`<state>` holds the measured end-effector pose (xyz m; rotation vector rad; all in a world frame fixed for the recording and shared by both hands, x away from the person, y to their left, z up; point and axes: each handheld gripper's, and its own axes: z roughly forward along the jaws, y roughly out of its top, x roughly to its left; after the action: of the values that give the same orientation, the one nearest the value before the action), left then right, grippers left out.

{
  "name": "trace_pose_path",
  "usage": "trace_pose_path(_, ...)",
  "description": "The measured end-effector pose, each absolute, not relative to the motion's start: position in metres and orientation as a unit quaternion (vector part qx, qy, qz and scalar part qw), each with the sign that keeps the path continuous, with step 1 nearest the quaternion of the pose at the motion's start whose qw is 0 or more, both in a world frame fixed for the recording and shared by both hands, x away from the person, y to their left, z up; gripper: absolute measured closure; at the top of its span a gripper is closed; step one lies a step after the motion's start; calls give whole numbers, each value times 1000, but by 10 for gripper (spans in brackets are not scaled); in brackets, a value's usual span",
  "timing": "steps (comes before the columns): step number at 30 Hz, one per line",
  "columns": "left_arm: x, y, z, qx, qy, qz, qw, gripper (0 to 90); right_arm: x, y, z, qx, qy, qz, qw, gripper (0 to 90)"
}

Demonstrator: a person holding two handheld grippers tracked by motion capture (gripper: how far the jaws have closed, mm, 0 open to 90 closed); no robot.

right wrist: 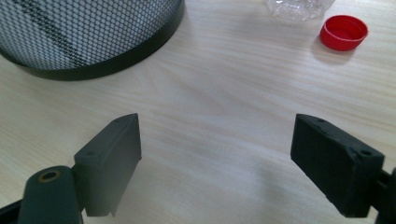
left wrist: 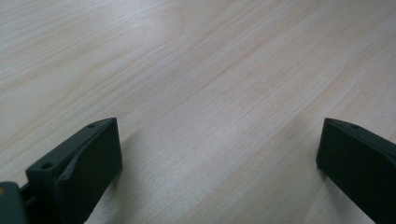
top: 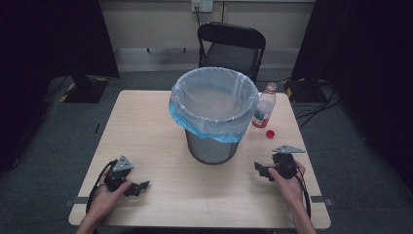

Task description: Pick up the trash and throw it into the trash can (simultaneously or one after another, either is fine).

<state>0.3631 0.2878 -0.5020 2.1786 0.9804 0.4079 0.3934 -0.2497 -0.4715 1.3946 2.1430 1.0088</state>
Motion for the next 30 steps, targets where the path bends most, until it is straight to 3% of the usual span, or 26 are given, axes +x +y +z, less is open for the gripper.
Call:
trace_pose_path(11, 363, 288, -502, 842, 378, 157, 351, 0, 413, -250, -460, 492, 772, 361, 179, 148)
trace_pose_path(20, 363, 288, -502, 842, 379, 158, 351, 0, 428, -253, -456, 490, 770, 354, 204, 156)
trace_pose_path(30, 363, 288, -502, 842, 379, 157, 351, 0, 454, -257, -447, 491, 770, 354, 201, 161)
